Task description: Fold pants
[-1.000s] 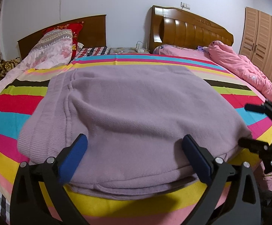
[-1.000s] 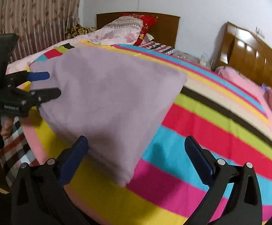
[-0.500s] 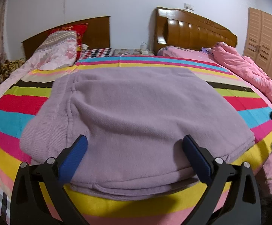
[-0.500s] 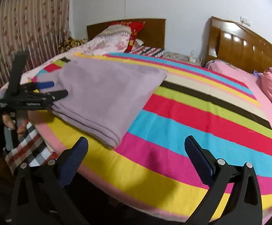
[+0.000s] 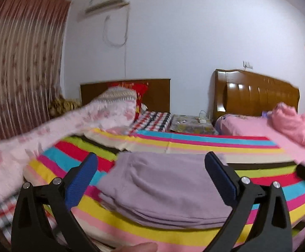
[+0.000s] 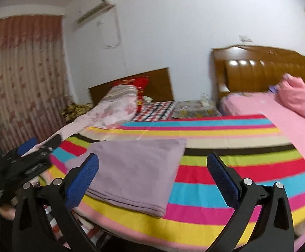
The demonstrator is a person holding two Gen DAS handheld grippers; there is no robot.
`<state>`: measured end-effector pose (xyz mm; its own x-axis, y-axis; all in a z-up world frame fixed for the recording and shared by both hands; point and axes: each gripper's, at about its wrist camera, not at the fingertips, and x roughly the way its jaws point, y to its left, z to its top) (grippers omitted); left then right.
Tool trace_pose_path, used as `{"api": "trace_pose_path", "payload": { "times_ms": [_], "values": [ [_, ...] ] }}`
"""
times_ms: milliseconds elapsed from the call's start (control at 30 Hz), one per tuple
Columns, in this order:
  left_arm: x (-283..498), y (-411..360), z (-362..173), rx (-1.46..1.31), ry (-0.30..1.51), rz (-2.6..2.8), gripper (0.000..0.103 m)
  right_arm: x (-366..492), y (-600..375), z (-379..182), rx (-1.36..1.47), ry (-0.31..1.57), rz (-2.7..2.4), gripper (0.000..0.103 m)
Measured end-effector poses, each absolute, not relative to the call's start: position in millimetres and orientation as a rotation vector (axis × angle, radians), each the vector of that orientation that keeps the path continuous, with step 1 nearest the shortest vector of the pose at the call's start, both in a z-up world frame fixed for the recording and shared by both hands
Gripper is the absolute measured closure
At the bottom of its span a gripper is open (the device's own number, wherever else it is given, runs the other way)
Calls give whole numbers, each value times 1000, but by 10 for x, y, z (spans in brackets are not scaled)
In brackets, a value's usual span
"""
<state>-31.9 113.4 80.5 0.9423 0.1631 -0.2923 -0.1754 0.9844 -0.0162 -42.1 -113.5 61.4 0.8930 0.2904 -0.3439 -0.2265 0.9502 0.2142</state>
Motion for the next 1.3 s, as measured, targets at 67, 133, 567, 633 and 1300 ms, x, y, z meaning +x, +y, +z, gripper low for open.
{"api": "trace_pose_path", "payload": {
  "times_ms": [67, 133, 567, 633, 1300],
  "values": [
    [-343, 1135, 748, -81, 320, 211, 2, -408, -1075, 507, 156, 411, 240, 4],
    [-359, 1135, 653, -94, 346, 225, 2, -394, -1009, 423, 109, 437, 206, 4],
    [-375, 1092, 156, -118, 508, 239, 2, -267, -799, 121, 7, 537, 226, 4],
    [-365, 1080, 106, -126, 532, 234, 2, -237, -768, 74, -11, 563, 233, 4],
    [-361, 1052, -47, -50, 591, 307, 2, -144, -588, -199, -86, 702, 298, 4]
  ]
}}
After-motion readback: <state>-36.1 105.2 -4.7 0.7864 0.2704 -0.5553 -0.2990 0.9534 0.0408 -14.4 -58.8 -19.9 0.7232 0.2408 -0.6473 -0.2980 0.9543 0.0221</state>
